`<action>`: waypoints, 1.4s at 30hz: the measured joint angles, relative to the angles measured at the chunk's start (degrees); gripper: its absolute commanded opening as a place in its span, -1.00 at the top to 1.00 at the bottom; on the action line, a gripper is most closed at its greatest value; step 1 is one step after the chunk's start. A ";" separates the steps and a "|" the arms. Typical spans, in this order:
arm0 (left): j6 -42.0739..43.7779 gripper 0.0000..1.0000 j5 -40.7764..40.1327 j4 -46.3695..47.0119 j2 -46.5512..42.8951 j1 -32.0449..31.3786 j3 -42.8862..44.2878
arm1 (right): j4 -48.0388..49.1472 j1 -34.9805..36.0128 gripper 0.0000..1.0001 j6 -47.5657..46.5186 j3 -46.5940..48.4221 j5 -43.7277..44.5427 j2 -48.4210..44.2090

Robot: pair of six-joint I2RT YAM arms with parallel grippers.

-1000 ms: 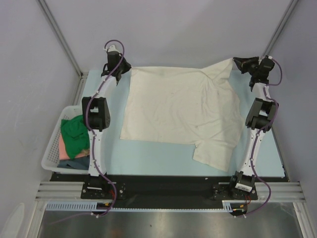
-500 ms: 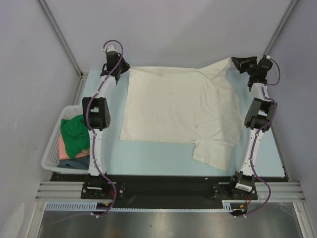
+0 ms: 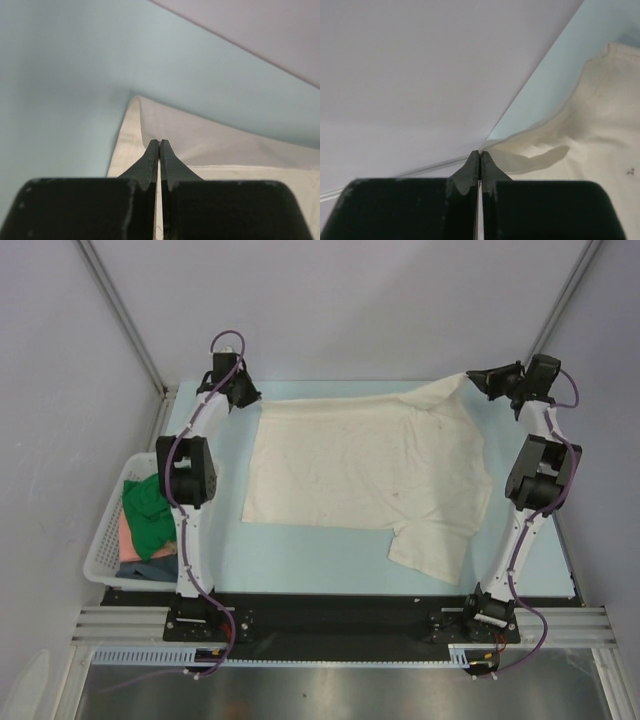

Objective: Fold and stack the t-shirts
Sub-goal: Fold the tshirt

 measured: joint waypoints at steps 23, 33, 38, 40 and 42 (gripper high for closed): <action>6.49 0.99 0.35 -19.56 -9.16 0.00 -6.86 | -19.30 -1.60 1.00 -12.66 -27.58 3.32 -22.32; 6.54 0.99 0.61 -20.22 -9.22 0.00 -12.76 | -21.22 -1.66 1.00 -15.26 -29.88 4.94 -27.93; 6.91 0.99 0.85 -20.76 -9.22 0.00 -13.00 | -22.12 -1.99 1.00 -16.87 -31.04 5.46 -28.02; 6.91 0.99 0.85 -20.79 -9.22 0.00 -13.00 | -22.53 -2.25 1.00 -17.38 -32.02 5.68 -28.02; 6.91 0.99 0.85 -20.79 -9.22 0.00 -13.00 | -23.21 -2.47 1.00 -17.92 -32.63 5.88 -28.02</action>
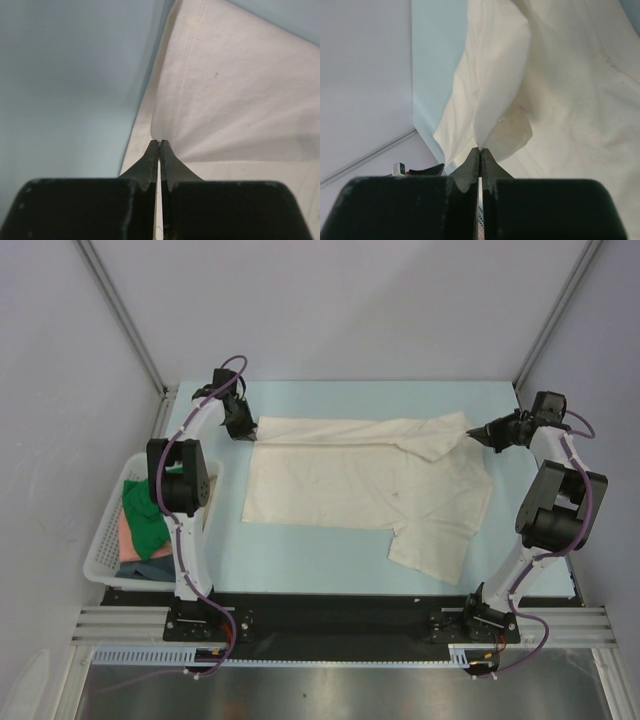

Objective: Fold and stack the t-shirts
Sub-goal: Fold the tshirt

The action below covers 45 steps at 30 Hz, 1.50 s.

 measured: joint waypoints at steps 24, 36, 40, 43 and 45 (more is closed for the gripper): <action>0.57 0.97 -0.57 -0.26 3.02 0.00 0.46 | -2.29 2.27 0.96 -2.73 -0.61 1.70 0.00; 2.14 0.05 -3.89 -0.79 3.28 -0.31 0.35 | -5.64 1.99 -0.01 -12.79 4.50 10.97 5.42; 3.15 -0.13 -7.82 0.13 -0.68 -1.22 -5.05 | -9.75 2.82 -0.48 -20.87 9.38 18.47 9.11; 2.99 -0.35 -8.81 0.55 -6.73 -2.29 -11.21 | -11.21 5.38 -0.62 -24.41 6.19 20.92 4.68; 2.27 -0.34 -8.85 1.42 -11.72 -3.37 -15.10 | -10.75 7.91 -0.63 -24.52 1.18 20.50 -1.07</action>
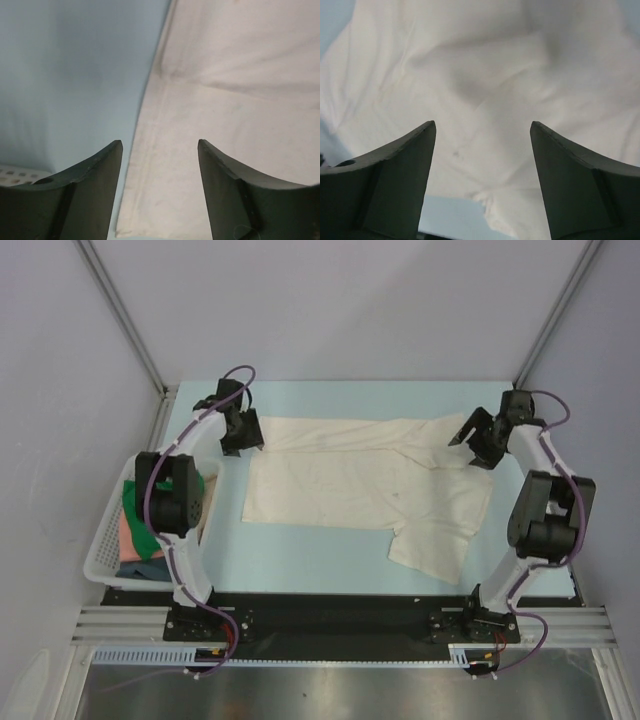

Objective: Fold and stack the t-shirts
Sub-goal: Fold the tshirt

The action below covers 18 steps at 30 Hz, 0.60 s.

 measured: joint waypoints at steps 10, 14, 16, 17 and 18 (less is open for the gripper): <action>-3.32 -0.22 6.10 4.15 -7.63 -11.63 -2.58 | 17.77 4.46 -0.50 11.69 -25.66 -9.90 -10.97; -3.37 -0.22 9.16 3.65 -6.40 -14.80 -1.14 | 22.99 4.63 -0.45 13.22 -26.43 -11.26 -7.48; -3.32 -0.22 9.97 3.34 -6.36 -14.99 -0.68 | 25.64 4.70 -0.42 13.73 -26.51 -12.02 -7.26; -3.30 -0.22 10.05 3.26 -6.36 -14.91 -0.46 | 27.10 4.72 -0.38 13.90 -26.51 -12.33 -7.02; -3.30 -0.22 10.12 3.23 -6.36 -14.80 -0.31 | 28.26 4.72 -0.34 13.92 -26.51 -12.50 -6.69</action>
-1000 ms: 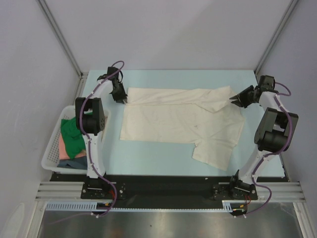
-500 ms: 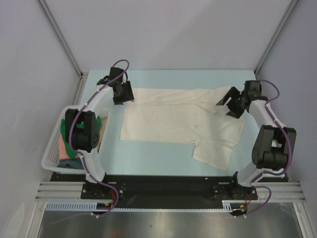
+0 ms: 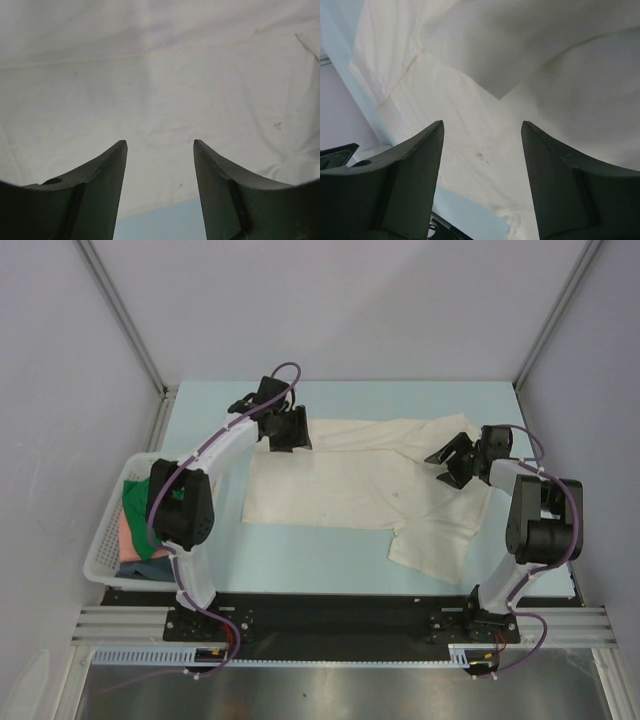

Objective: Fold and stack the t-shirts
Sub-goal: Fold the tshirt

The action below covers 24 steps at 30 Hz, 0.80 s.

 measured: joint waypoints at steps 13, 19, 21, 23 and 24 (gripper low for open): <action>0.09 -0.20 0.02 -1.25 0.00 0.44 0.15 | 10.36 -0.31 0.06 3.69 0.24 -1.70 7.96; 0.09 -0.20 0.02 -1.29 0.00 0.44 0.15 | 10.82 -0.28 -0.01 2.58 3.61 -1.62 9.88; 0.09 -0.20 0.02 -1.29 0.00 0.44 0.15 | 10.93 -0.28 -0.02 1.81 4.96 -1.64 10.25; 0.09 -0.20 0.02 -1.29 0.00 0.44 0.15 | 11.06 -0.26 -0.03 1.42 6.25 -1.73 10.82; 0.09 -0.20 0.02 -1.29 0.00 0.44 0.15 | 11.13 -0.22 -0.03 1.42 6.88 -1.86 11.26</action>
